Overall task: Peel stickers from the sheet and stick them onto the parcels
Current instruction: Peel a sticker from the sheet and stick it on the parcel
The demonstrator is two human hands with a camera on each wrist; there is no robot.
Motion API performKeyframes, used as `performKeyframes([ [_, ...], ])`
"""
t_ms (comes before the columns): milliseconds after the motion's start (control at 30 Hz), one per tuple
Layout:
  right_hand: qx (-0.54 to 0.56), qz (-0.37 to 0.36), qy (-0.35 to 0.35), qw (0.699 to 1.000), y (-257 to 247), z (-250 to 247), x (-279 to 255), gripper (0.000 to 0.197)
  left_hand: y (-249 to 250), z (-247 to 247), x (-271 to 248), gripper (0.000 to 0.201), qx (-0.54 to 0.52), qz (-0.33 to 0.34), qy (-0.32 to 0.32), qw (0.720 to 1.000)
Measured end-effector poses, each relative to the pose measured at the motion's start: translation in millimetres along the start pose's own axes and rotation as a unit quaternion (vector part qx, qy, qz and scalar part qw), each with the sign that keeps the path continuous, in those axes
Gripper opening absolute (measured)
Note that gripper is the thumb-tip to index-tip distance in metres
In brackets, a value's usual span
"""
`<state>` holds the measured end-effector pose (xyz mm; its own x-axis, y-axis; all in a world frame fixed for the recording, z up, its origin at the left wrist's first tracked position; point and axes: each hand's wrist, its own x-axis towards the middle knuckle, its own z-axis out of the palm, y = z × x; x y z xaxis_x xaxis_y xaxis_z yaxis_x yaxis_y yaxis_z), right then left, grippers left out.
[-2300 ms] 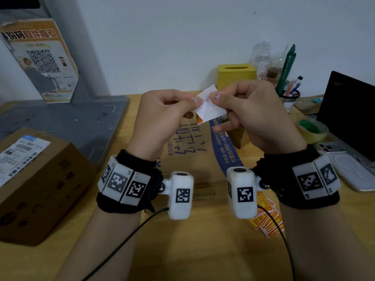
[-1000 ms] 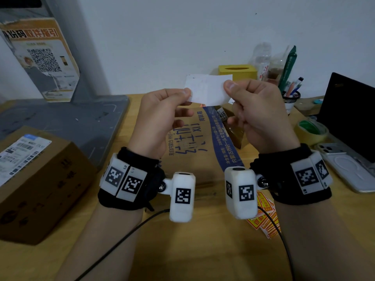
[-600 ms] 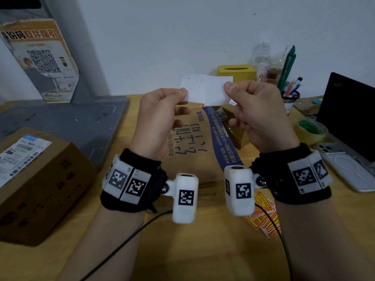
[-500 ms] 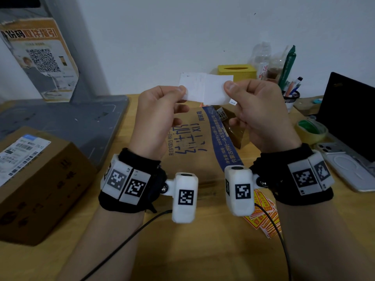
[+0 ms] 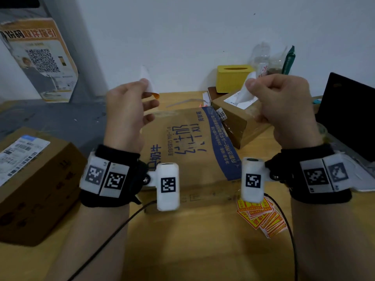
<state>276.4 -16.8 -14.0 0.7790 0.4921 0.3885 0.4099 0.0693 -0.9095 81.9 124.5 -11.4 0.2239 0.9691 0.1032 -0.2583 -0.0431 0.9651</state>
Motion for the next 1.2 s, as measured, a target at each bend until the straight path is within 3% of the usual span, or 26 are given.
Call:
performKeyframes([
  [233, -0.116, 0.013, -0.032, 0.993, 5.9, -4.2, 3.5, 0.023, -11.6, 15.9, -12.0, 0.016, 0.050, -0.013, -0.081, 0.995],
  [533, -0.238, 0.094, -0.126, 0.959, 10.7, -7.2, -0.1, 0.012, -5.6, 9.6, -10.0, 0.009, 0.043, -0.008, -0.076, 0.996],
  [733, -0.291, 0.090, -0.149, 0.941, 12.4, -8.6, 0.6, 0.044, -10.1, 13.0, -10.3, 0.007, 0.050, -0.010, -0.101, 0.994],
  [833, -0.324, 0.065, -0.147, 0.932, 16.1, -8.7, 2.0, 0.039, -9.6, 13.1, -12.0, 0.006, 0.034, -0.017, -0.112, 0.993],
  [1067, -0.263, 0.067, -0.151, 0.951, 10.5, -4.2, -2.6, 0.014, -10.0, 17.8, -16.1, 0.007, 0.014, 0.001, -0.132, 0.991],
  [1200, -0.151, 0.026, -0.168, 0.974, -9.7, 5.7, -14.2, 0.026, -15.2, 21.6, -19.3, 0.010, 0.068, 0.030, -0.160, 0.984],
])
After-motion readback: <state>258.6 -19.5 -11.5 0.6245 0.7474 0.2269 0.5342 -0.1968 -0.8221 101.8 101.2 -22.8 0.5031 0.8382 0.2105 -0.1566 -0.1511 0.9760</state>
